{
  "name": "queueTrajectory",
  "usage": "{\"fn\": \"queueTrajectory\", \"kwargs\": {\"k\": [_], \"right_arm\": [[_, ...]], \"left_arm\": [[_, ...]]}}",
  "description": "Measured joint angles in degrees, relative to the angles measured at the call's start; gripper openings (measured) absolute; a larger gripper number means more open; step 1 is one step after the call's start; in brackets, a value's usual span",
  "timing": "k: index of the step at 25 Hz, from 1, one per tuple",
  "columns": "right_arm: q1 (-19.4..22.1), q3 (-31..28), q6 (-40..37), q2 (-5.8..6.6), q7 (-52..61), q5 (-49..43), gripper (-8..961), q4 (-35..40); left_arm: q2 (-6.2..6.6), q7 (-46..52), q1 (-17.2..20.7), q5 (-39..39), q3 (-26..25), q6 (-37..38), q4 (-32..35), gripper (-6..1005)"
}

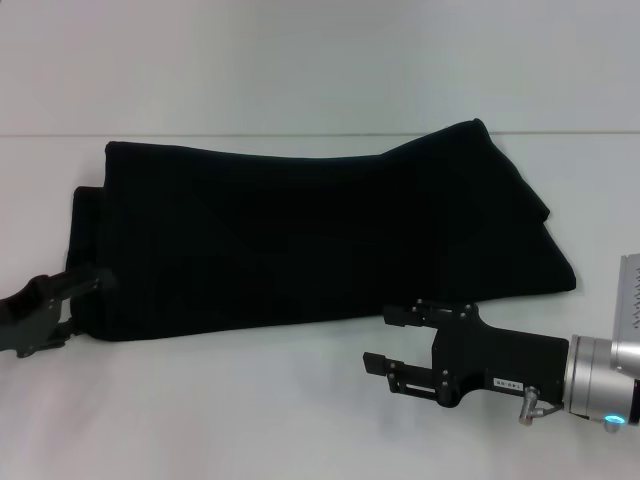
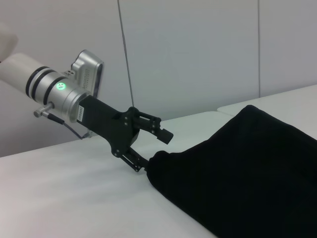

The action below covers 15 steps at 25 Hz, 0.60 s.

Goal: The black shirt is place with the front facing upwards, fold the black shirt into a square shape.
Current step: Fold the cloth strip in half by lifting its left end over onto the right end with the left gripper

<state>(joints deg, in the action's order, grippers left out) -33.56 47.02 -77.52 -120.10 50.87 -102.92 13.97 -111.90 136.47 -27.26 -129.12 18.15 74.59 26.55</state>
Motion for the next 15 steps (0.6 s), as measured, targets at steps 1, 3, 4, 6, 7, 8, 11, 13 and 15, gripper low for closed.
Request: {"fn": "queueTrajectory", "kwargs": {"k": [1,3,4,6,7,8,11,13,15], "right_arm": [[0.0,0.0,0.0,-0.03,0.0,0.0,685,0.0],[0.0,0.0,0.0,-0.06,0.0,0.0,685,0.0],[0.0,0.0,0.0,-0.06,0.0,0.0,685,0.0],[0.0,0.0,0.0,-0.05,0.0,0.0,685,0.0],[0.0,0.0,0.0,-0.04,0.0,0.0,685,0.0],[0.0,0.0,0.0,-0.04,0.0,0.0,685,0.0],[0.0,0.0,0.0,-0.03,0.0,0.0,685,0.0],[0.0,0.0,0.0,-0.04,0.0,0.0,685,0.0],[0.0,0.0,0.0,-0.04,0.0,0.0,685,0.0]], "left_arm": [[-0.02,0.0,-0.2,0.0,0.1,-0.1,0.0,913],[-0.07,0.0,-0.6,0.0,0.1,-0.1,0.0,911],[-0.07,0.0,-0.7,0.0,0.1,-0.1,0.0,910],[-0.06,0.0,-1.0,0.0,0.1,-0.1,0.0,907],[-0.06,0.0,-1.0,0.0,0.1,-0.1,0.0,906],[-0.04,0.0,-1.0,0.0,0.1,-0.1,0.0,905],[0.06,0.0,-1.0,0.0,0.2,-0.1,0.3,901],[0.24,0.3,-1.1,0.0,1.0,-0.3,0.5,899],[0.34,0.7,-1.3,-0.1,2.6,-0.8,1.0,897]]}}
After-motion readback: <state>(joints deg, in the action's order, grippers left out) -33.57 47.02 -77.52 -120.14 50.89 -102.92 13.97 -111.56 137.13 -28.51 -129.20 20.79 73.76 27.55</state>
